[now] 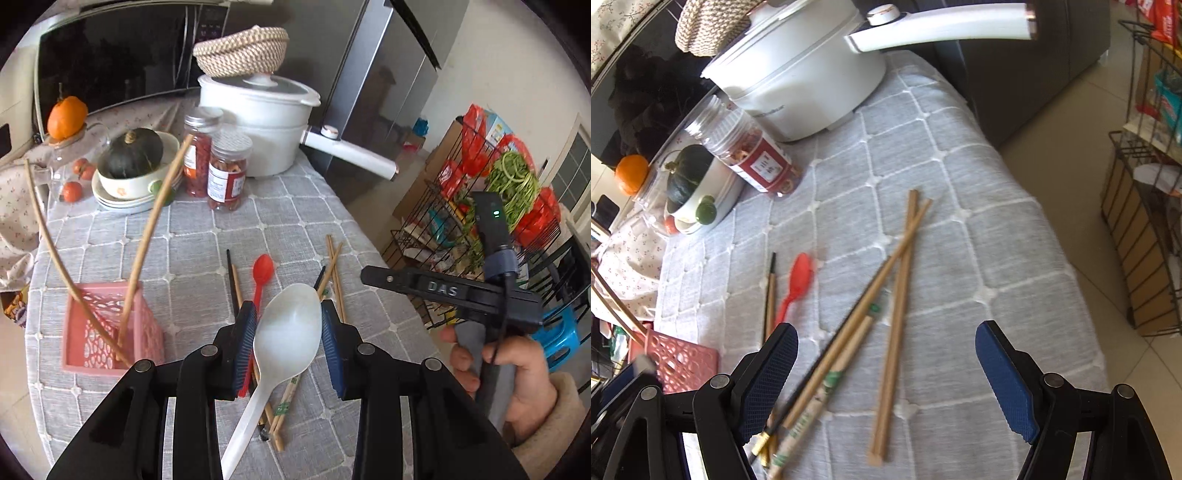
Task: Organize utensils
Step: 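Carry the white spoon into the pink basket with the left tool while the right tool grasps the red spoon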
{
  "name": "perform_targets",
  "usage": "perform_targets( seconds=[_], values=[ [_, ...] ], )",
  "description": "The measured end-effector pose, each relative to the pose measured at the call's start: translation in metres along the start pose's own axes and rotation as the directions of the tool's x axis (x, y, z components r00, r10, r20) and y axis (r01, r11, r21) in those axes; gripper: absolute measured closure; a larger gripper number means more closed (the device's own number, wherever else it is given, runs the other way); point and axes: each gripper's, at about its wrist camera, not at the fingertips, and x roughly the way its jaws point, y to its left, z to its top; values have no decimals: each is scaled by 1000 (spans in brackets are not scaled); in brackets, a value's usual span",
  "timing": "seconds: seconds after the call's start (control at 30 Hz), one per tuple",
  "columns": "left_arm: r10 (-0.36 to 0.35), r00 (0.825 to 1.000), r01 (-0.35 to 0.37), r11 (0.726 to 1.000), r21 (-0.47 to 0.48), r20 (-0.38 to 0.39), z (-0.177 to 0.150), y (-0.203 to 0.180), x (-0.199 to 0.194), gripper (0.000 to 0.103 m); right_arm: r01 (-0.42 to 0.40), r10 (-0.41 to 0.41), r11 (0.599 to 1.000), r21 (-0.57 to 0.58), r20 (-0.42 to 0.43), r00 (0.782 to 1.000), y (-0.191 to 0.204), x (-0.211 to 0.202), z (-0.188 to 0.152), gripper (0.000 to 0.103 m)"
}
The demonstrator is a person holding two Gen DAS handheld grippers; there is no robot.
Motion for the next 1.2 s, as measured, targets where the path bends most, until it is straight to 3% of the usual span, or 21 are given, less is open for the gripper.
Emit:
perform_targets(
  seconds=[0.17,0.33,0.7,0.87,0.97,1.03,1.1,1.2],
  values=[
    [-23,993,30,998,-53,117,-7,28,-41,66,-43,43,999,-9,-20,999,30,26,4,27],
    [-74,986,87,993,-76,152,-7,45,-62,66,-38,35,997,-71,-43,998,61,55,7,40],
    [-79,965,128,974,-188,249,3,88,-80,66,62,-72,990,-124,-79,994,81,122,16,57],
    [-69,951,142,963,-228,301,8,105,-81,66,116,-126,972,-203,-35,991,89,134,15,60],
    [-89,932,183,952,-246,351,9,112,-81,66,129,-134,960,-247,-4,991,96,137,12,64],
    [-102,910,212,947,-240,403,11,116,-83,66,181,-181,942,-283,25,983,100,138,10,91],
    [-108,883,236,943,-232,458,13,123,-85,66,150,-150,951,-270,20,988,96,136,9,98],
    [-124,851,294,918,-266,511,17,140,-81,66,124,-125,959,-253,14,992,92,128,7,100]
  ],
)
